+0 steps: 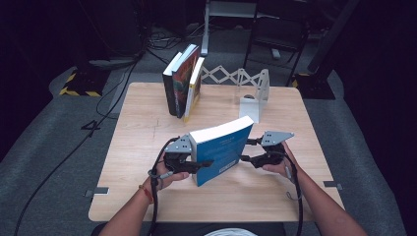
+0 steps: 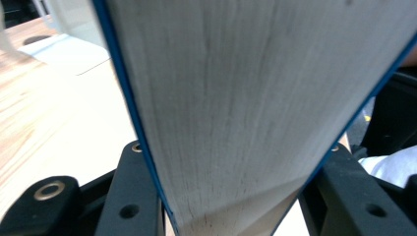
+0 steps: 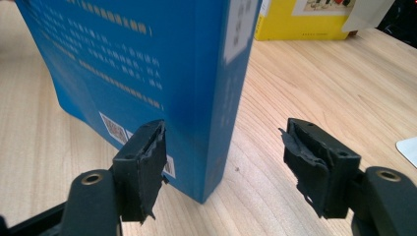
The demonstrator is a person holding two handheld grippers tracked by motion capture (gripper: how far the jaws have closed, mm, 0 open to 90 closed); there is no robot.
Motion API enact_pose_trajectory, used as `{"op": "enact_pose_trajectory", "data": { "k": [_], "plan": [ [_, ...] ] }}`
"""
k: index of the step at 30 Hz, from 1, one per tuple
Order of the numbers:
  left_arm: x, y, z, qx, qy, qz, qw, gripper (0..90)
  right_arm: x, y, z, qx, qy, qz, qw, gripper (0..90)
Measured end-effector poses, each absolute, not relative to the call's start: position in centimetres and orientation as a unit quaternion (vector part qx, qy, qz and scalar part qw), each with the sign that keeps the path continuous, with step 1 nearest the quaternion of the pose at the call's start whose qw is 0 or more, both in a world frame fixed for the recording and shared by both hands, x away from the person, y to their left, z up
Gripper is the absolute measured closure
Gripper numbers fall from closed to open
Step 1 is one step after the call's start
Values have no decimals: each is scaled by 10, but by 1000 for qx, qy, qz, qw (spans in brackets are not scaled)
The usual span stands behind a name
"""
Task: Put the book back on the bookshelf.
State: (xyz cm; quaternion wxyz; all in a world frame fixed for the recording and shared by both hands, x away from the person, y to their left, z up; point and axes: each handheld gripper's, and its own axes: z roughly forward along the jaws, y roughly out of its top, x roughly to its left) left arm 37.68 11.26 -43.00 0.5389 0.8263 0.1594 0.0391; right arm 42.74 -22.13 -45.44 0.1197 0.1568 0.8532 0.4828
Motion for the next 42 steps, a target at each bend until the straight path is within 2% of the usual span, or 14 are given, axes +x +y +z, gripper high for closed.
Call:
{"op": "enact_pose_trajectory", "data": {
  "k": [12, 16, 19, 21, 24, 25, 30, 38, 42],
  "plan": [
    [395, 77, -432, 828, 115, 15, 549, 568, 430, -247, -453, 145, 857, 482, 113, 271],
    [395, 77, -432, 827, 123, 21, 548, 560, 431, -243, -453, 130, 858, 486, 105, 325],
    [394, 78, -431, 831, 126, 38, 541, 549, 429, -238, -452, 123, 859, 485, 109, 333],
    [391, 78, -431, 839, 134, 58, 524, 489, 430, -240, -452, 127, 857, 489, 99, 354],
    [389, 78, -433, 846, 138, 64, 511, 478, 429, -243, -451, 122, 859, 488, 97, 374],
    [388, 79, -434, 848, 143, 71, 506, 428, 427, -244, -450, 119, 861, 486, 98, 395],
    [385, 90, -432, 848, 160, 80, 498, 362, 420, -249, -446, 100, 865, 484, 89, 469],
    [376, 112, -433, 844, 173, 87, 501, 357, 396, -241, -414, 54, 835, 543, 68, 524],
    [374, 111, -434, 844, 174, 96, 499, 351, 385, -231, -401, 50, 834, 544, 81, 540]
  ]
}}
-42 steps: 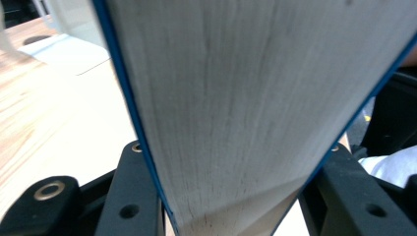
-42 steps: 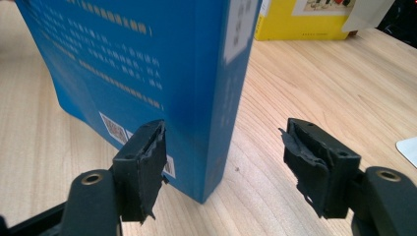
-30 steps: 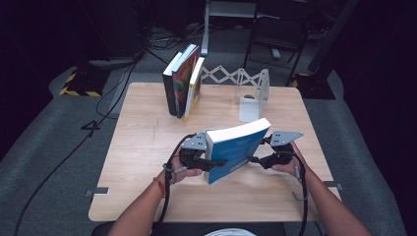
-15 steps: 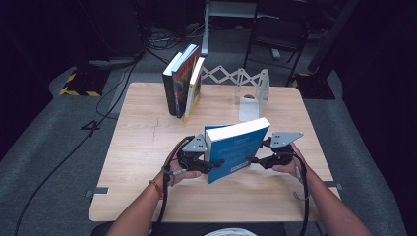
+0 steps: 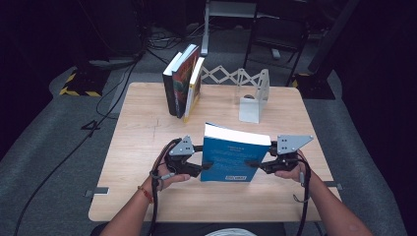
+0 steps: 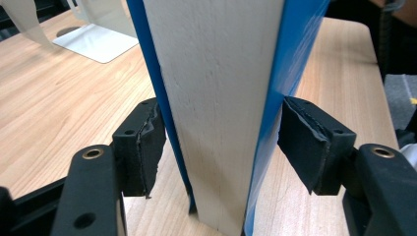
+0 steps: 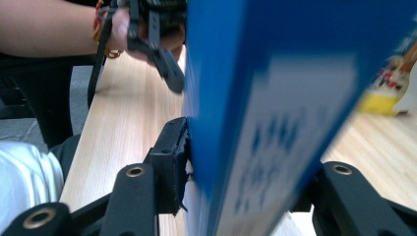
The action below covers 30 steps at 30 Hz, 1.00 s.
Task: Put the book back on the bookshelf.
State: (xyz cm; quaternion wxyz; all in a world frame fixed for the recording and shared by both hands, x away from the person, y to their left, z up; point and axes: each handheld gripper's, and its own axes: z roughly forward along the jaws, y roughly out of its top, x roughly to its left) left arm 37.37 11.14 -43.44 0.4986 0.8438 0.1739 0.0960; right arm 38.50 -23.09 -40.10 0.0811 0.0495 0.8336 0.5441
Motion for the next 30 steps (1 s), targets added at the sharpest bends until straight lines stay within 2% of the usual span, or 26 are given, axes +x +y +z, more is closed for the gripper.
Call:
{"op": "enact_pose_trajectory", "data": {
  "k": [3, 6, 14, 19, 30],
  "plan": [
    [372, 107, -437, 847, 173, 108, 491, 339, 378, -226, -394, 56, 836, 538, 95, 543],
    [371, 103, -438, 848, 171, 114, 488, 323, 377, -225, -391, 78, 832, 544, 82, 550],
    [368, 88, -438, 836, 191, 152, 491, 290, 369, -222, -377, 93, 834, 536, 94, 586],
    [375, 79, -439, 830, 197, 155, 498, 228, 363, -220, -370, 104, 842, 516, 120, 586],
    [384, 64, -438, 831, 197, 152, 497, 175, 362, -221, -359, 117, 845, 502, 146, 576]
  ]
}}
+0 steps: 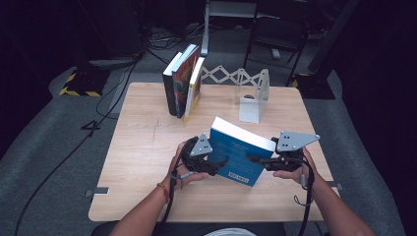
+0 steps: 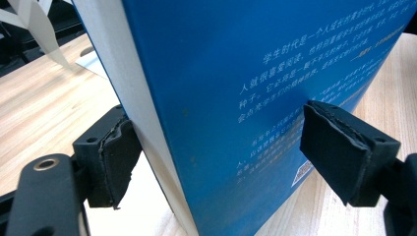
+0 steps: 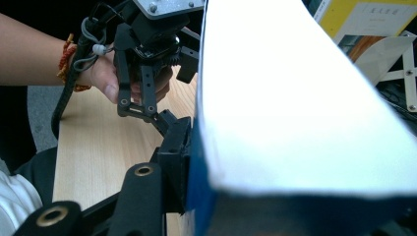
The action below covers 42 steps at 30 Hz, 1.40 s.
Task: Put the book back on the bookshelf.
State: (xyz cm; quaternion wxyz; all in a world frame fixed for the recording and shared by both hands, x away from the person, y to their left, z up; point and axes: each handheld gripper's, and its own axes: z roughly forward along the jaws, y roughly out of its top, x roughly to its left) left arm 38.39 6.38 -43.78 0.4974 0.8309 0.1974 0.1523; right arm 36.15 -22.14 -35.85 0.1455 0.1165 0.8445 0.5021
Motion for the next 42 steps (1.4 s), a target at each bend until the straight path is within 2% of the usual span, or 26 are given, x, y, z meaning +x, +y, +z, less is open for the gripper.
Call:
{"op": "enact_pose_trajectory", "data": {
  "k": [4, 5, 9, 14, 18, 25, 34, 42],
  "plan": [
    [385, 62, -437, 834, 196, 144, 496, 151, 360, -217, -354, 124, 850, 490, 149, 578],
    [386, 65, -436, 837, 194, 132, 494, 153, 359, -216, -354, 126, 851, 488, 146, 584],
    [382, 71, -437, 846, 200, 140, 474, 199, 359, -215, -352, 125, 855, 483, 139, 596],
    [374, 98, -453, 870, 240, 136, 408, 216, 358, -214, -351, 131, 857, 481, 134, 603],
    [365, 131, -468, 862, 292, 142, 389, 225, 361, -217, -351, 144, 853, 485, 129, 605],
    [356, 169, -492, 869, 338, 142, 333, 204, 361, -217, -350, 149, 853, 484, 126, 607],
    [346, 188, -500, 853, 383, 139, 326, 194, 365, -221, -349, 166, 848, 489, 119, 609],
    [348, 192, -504, 851, 373, 143, 342, 175, 369, -227, -346, 178, 840, 497, 126, 611]
  ]
}}
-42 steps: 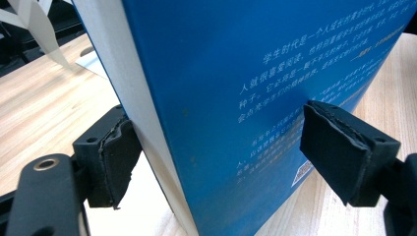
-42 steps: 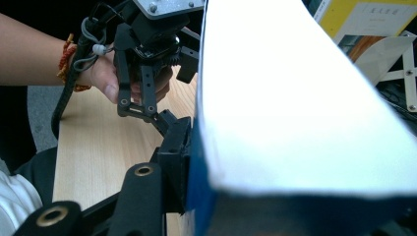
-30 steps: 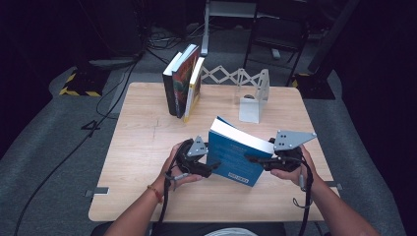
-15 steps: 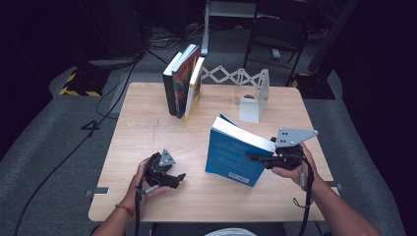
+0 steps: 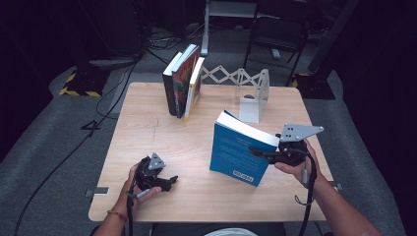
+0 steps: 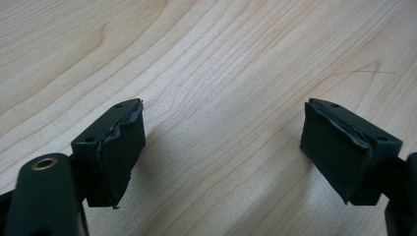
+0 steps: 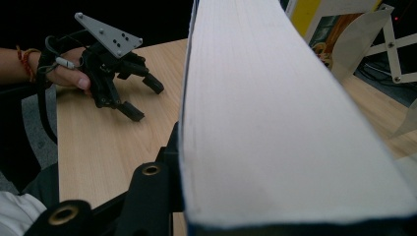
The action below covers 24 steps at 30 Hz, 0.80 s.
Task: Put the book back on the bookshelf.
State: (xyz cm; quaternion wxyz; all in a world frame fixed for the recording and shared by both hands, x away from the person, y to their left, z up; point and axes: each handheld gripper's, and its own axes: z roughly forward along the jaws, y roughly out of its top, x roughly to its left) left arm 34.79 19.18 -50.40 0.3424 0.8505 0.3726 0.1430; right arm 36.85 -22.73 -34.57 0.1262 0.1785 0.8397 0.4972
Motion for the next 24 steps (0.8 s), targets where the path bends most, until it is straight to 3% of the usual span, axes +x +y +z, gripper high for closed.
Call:
{"op": "enact_pose_trajectory", "data": {
  "k": [24],
  "plan": [
    [349, 191, -504, 851, 372, 141, 344, 171, 383, -230, -305, 206, 846, 461, 170, 613]
  ]
}}
